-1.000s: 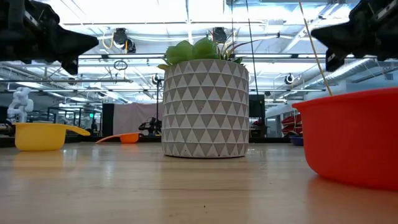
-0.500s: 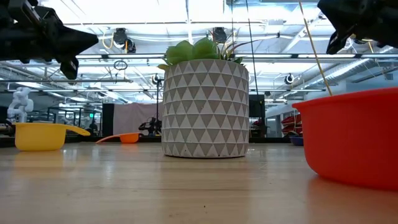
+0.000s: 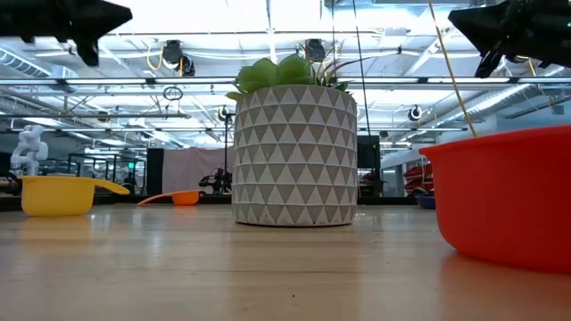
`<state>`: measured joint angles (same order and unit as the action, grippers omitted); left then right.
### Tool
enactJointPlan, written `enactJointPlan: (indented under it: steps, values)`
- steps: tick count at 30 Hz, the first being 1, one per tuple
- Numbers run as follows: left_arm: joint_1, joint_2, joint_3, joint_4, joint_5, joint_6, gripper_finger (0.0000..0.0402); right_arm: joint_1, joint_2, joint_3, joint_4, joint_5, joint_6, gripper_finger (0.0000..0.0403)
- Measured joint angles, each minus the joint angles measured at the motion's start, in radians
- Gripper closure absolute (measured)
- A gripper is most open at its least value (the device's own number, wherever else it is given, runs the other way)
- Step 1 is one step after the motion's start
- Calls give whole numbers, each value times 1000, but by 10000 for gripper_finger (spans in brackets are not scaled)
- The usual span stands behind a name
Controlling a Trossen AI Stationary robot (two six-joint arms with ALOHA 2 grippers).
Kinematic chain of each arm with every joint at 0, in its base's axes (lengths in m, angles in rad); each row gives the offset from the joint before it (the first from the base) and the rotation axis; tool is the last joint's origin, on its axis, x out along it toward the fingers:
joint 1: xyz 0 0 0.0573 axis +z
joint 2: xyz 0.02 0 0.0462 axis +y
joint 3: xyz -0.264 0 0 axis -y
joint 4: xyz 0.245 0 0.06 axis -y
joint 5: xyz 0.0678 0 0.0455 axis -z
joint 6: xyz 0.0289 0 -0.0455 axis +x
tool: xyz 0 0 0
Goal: Nest measuring cups in basket
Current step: Stack the green measuring cup on top the yellow measuring cup
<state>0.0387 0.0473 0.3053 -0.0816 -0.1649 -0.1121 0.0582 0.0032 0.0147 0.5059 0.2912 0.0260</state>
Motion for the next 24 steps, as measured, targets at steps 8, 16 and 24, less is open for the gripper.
enactJointPlan:
  steps: [8, 16, 24]
  values:
    - [0, 366, 462, -491, -188, 33, 375, 0, 0, 3, 19, 5, -20, 403]
    - [0, 822, 765, -834, -221, 131, 368, 0, 77, 143, -110, 24, -33, 400]
    - [0, 1097, 910, -1170, -306, 9, 286, 0, 278, 363, -378, 23, -49, 367]
